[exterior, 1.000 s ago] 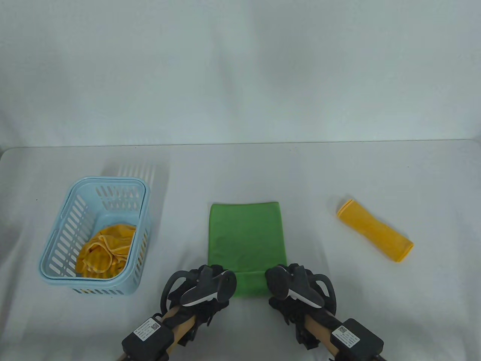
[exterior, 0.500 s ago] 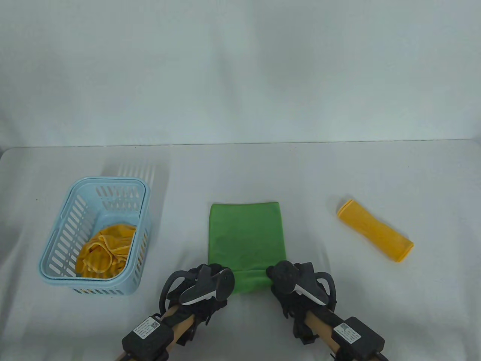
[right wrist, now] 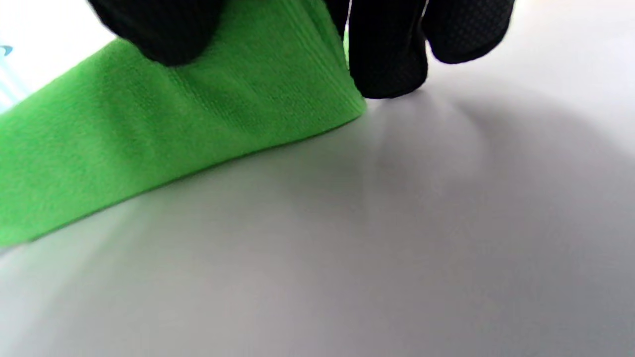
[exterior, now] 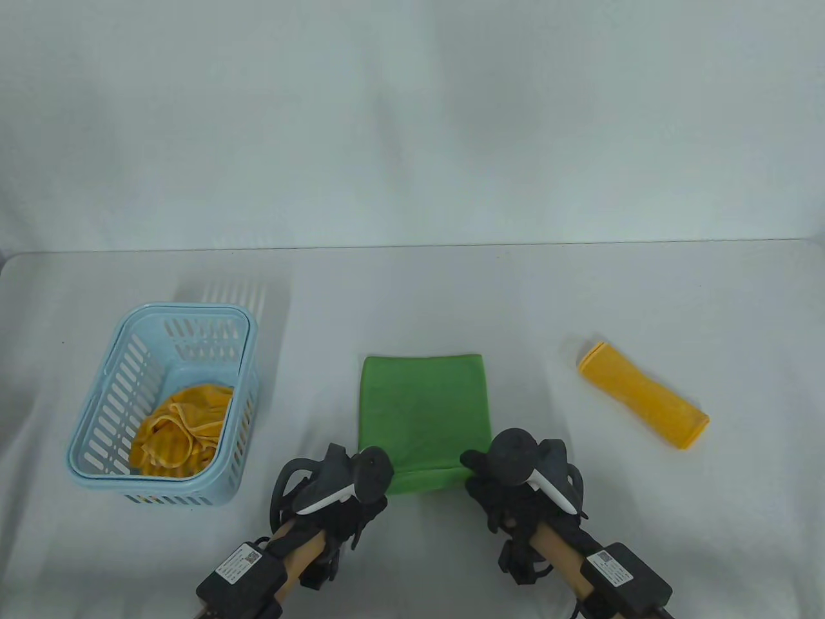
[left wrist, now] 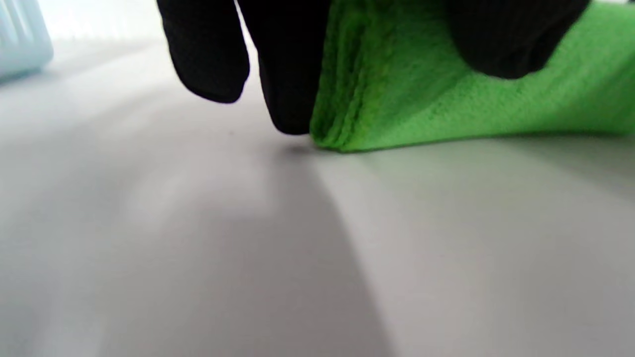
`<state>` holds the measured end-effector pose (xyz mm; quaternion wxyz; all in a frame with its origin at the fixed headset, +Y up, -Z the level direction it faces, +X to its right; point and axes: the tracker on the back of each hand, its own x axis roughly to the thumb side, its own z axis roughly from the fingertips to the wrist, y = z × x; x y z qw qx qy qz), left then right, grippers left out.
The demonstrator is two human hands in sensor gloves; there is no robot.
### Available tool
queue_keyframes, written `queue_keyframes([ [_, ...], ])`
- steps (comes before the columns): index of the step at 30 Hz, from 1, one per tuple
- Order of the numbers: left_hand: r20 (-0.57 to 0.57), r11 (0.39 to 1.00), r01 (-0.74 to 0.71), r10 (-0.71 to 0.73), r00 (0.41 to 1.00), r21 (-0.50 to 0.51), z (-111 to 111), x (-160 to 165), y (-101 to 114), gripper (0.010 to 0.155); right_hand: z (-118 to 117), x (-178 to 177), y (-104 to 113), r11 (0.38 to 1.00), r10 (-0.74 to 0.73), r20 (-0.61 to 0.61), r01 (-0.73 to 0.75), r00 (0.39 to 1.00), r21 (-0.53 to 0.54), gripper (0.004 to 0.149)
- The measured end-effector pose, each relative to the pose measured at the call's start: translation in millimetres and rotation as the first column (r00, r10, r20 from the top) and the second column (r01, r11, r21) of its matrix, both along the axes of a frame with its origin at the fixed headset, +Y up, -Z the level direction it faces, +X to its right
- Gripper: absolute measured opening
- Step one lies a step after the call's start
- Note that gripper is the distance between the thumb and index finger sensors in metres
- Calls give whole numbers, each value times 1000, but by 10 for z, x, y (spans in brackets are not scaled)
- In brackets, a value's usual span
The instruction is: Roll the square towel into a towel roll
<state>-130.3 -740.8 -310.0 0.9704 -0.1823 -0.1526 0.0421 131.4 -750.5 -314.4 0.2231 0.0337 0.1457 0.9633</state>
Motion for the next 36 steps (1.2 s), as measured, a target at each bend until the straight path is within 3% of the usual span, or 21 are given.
queue_keyframes([
  [7,-128,980,-166,151,980,-110,-81,-182,-31,61,0,76,-39,989,-84,76,93,994,-117,57],
  [14,-201,994,-106,99,974,-23,-141,-224,-57,64,-39,175,-40,990,-92,179,109,980,-91,57],
  [26,-266,994,-111,104,958,-11,-210,-320,-108,67,-36,252,-5,995,-31,262,54,965,-82,57],
  [36,-237,992,-67,91,967,106,-158,-327,50,71,18,314,184,998,-66,279,69,958,-2,61],
])
